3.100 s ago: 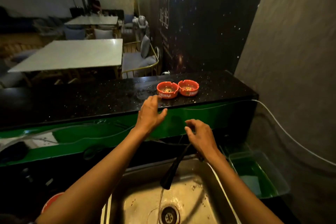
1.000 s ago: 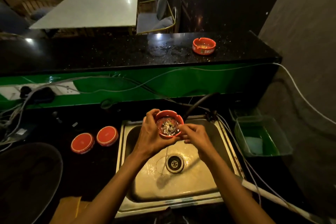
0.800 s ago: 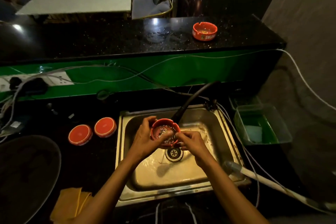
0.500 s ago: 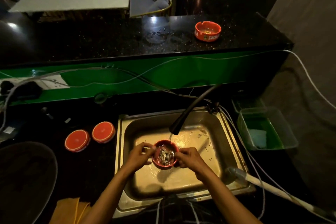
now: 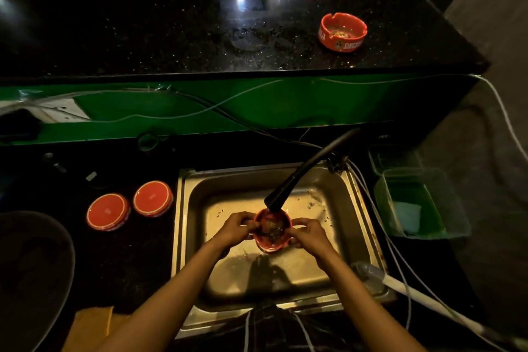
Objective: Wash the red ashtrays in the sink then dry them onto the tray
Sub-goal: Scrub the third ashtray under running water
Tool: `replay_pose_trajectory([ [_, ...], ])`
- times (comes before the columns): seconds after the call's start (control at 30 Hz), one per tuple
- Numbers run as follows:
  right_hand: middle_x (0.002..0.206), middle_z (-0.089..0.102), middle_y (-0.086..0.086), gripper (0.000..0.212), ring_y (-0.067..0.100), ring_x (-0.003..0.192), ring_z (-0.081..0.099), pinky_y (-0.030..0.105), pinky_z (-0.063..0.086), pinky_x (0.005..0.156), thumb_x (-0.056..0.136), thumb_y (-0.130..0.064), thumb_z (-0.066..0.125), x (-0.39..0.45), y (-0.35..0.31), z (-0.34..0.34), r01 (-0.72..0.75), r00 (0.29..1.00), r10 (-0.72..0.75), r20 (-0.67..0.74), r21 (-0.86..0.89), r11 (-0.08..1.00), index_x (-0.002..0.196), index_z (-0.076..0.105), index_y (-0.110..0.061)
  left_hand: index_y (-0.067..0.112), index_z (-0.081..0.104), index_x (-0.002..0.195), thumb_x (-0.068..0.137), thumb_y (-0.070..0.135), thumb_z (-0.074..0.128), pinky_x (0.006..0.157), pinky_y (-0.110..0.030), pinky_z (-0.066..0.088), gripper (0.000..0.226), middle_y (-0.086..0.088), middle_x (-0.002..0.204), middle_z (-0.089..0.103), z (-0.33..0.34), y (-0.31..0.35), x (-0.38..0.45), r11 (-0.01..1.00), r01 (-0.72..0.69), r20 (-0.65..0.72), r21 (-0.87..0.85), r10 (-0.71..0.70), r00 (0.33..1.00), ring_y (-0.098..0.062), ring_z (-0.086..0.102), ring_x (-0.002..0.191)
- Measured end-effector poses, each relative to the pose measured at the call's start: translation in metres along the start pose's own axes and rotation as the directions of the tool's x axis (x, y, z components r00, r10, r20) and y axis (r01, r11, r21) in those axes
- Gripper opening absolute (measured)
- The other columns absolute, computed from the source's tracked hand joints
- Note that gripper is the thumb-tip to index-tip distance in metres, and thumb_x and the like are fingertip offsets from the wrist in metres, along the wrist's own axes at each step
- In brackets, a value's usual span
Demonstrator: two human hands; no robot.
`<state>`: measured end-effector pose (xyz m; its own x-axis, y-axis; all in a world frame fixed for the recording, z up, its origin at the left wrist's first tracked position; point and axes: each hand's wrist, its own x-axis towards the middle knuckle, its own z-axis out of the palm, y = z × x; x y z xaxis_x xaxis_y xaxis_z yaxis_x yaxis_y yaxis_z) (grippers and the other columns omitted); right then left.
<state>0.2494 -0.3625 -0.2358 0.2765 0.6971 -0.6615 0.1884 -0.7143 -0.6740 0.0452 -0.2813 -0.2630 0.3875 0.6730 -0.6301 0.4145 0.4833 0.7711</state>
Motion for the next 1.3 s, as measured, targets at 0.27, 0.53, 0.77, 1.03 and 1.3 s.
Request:
replay_pose_trajectory([
  [0.27,0.120,0.071,0.004,0.034,0.024,0.110,0.065,0.043,0.053,0.095,0.097,-0.022,0.053,0.028,-0.007,0.005,0.112,0.992,-0.123,-0.041,-0.205,0.972,0.128,0.066,-0.021,0.008,0.063,0.116,0.075,0.015,0.085,0.084,-0.034,0.059,0.046,-0.012,0.110,0.073,-0.001,-0.004,-0.001,0.967,0.057,-0.032,-0.250,-0.067,0.997,-0.025,0.070,0.105],
  [0.53,0.097,0.075,0.015,0.018,0.020,0.081,0.066,0.028,0.051,0.068,0.099,-0.014,0.054,0.020,-0.014,0.043,-0.052,0.970,0.025,0.243,0.102,0.993,0.106,0.070,-0.011,0.012,0.064,0.108,0.077,0.029,0.084,0.068,-0.028,0.055,0.041,-0.009,0.090,0.069,-0.025,-0.007,-0.023,0.976,0.057,-0.270,-0.212,-0.115,0.956,-0.016,0.067,0.080],
  [0.77,0.096,0.076,0.012,0.022,0.021,0.078,0.069,0.038,0.058,0.079,0.098,-0.023,0.058,-0.005,0.003,0.034,-0.104,0.956,0.049,0.289,0.180,0.978,0.108,0.068,-0.006,0.012,0.066,0.097,0.091,0.033,0.070,0.059,-0.023,0.054,0.023,-0.010,0.093,0.069,-0.015,-0.013,-0.014,0.985,0.152,-0.309,-0.077,-0.169,0.936,-0.017,0.066,0.078],
  [1.03,0.108,0.071,0.006,0.022,0.018,0.094,0.065,0.028,0.047,0.074,0.093,-0.035,0.065,0.013,0.007,-0.007,0.046,0.999,-0.049,0.022,0.123,0.991,0.110,0.066,-0.020,-0.001,0.064,0.115,0.094,0.013,0.065,0.073,-0.029,0.057,0.025,-0.020,0.111,0.071,0.037,-0.005,-0.013,0.911,0.119,-0.085,-0.395,-0.165,0.983,-0.025,0.070,0.092],
  [1.3,0.102,0.075,0.005,0.020,0.023,0.095,0.071,0.047,0.057,0.091,0.096,-0.025,0.057,0.044,0.006,0.017,0.048,0.995,-0.048,0.088,-0.003,0.999,0.108,0.072,-0.019,0.009,0.066,0.108,0.073,0.018,0.087,0.086,-0.040,0.060,0.041,-0.013,0.107,0.071,0.024,-0.008,-0.025,0.942,0.016,-0.230,-0.335,-0.098,0.968,-0.025,0.071,0.099],
])
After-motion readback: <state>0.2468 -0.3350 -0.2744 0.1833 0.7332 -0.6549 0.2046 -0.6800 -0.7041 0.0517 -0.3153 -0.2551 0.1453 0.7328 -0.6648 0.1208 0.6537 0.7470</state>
